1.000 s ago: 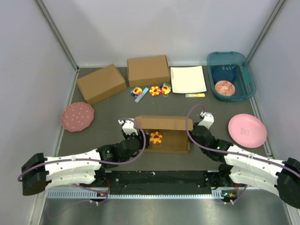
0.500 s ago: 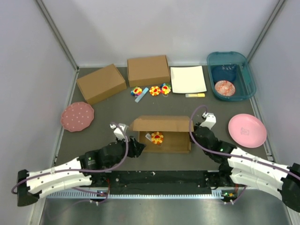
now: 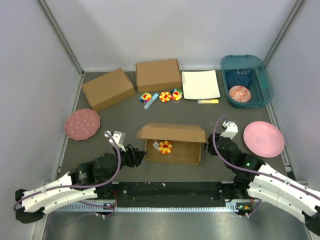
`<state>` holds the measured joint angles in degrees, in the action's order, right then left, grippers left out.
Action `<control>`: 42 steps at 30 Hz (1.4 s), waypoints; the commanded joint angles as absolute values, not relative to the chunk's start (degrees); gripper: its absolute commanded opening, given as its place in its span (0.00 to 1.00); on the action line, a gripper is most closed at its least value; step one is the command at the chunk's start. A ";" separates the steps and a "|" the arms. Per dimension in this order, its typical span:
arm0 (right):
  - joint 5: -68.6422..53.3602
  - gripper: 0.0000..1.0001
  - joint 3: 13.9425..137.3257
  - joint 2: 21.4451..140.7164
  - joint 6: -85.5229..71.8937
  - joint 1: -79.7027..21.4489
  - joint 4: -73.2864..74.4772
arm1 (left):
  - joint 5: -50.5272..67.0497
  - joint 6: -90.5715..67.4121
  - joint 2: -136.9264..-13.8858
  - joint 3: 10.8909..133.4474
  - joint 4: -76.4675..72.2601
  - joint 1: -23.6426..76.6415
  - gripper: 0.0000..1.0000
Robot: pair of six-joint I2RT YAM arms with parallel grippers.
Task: Fold the paper box
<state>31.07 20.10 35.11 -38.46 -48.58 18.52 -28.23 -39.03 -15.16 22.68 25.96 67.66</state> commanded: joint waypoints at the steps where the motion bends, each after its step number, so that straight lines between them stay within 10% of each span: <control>1: 34.44 0.53 25.48 28.67 -37.00 -48.25 27.76 | -31.90 -37.18 -14.24 26.28 29.61 67.94 0.56; 12: 42.90 0.51 44.89 34.17 -32.17 -48.16 33.41 | -42.79 -38.75 -8.44 32.25 38.66 67.85 0.53; 22: 12.51 0.52 50.27 52.96 -23.29 -48.34 13.18 | -58.19 -39.83 -12.73 32.43 29.48 67.94 0.65; 42: 10.70 0.50 30.23 48.81 -32.77 -51.06 13.18 | -46.32 -42.62 -31.11 22.94 12.39 67.59 0.77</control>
<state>7.16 30.39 54.08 -30.22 -50.37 10.44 -49.78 -39.33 -28.82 23.94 16.91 67.66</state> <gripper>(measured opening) 0.480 0.758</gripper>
